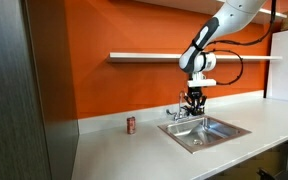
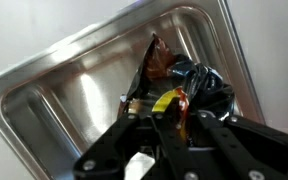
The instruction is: Put the Lays packet in the sink
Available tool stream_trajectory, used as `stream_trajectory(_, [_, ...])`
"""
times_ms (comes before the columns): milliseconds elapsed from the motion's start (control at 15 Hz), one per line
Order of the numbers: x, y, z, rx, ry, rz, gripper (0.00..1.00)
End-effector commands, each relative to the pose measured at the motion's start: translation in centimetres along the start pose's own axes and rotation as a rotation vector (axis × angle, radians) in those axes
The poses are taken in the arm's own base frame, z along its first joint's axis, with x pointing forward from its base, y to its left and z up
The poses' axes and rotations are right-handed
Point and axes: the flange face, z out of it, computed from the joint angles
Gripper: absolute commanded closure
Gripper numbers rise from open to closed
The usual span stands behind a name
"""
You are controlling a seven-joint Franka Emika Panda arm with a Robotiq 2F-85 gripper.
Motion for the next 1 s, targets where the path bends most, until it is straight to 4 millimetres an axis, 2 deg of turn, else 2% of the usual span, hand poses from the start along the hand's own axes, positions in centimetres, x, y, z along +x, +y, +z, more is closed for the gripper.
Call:
stream_trajectory(0, [1.0, 2.2, 1.0, -0.01, 0.008, 0.053, 0.98])
stream_trajectory(200, [2.0, 3.5, 3.1, -0.02, -0.001, 0.077, 0.98])
stream_trajectory(400, [2.7, 4.3, 6.0, -0.035, -0.023, 0.09, 0.98])
stream_trajectory(933, [3.6, 4.3, 15.0, -0.062, -0.083, 0.086, 0.98])
